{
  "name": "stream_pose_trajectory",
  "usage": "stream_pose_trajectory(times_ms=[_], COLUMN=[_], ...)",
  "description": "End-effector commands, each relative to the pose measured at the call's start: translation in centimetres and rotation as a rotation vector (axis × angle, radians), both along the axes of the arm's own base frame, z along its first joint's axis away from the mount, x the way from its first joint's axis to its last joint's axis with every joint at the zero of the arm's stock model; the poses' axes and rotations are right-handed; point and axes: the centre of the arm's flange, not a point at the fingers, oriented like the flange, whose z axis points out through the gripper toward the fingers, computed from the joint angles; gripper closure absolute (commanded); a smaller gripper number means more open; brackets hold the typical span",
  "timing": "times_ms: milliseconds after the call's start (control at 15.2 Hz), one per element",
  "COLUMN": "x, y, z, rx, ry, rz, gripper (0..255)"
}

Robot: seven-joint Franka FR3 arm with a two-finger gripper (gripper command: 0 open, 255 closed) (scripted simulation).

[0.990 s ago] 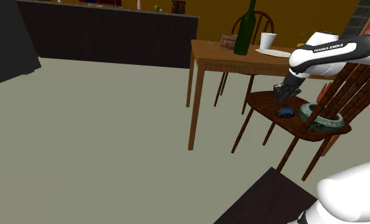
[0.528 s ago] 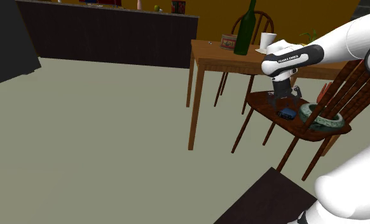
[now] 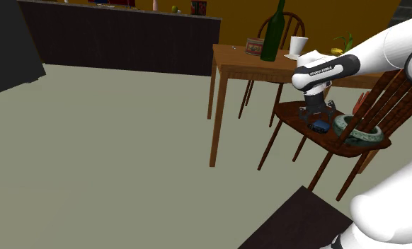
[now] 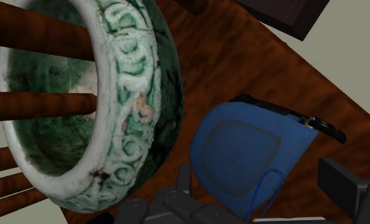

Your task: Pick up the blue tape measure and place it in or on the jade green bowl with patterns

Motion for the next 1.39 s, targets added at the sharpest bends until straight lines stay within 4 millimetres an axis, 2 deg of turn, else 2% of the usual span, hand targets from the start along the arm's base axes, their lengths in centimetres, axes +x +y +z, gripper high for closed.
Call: stream_pose_trajectory(times_ms=[0,132,198,792,1320], x=[0.0,0.0,0.0,0.0,0.0], y=[0.0,0.0,0.0,0.0,0.0], z=[0.0,0.0,0.0,0.0,4.2], rx=[0.000,0.000,0.000,0.000,0.000], ry=[0.000,0.000,0.000,0.000,0.000], rz=[0.000,0.000,0.000,0.000,0.000], gripper=[0,0,255,255,255])
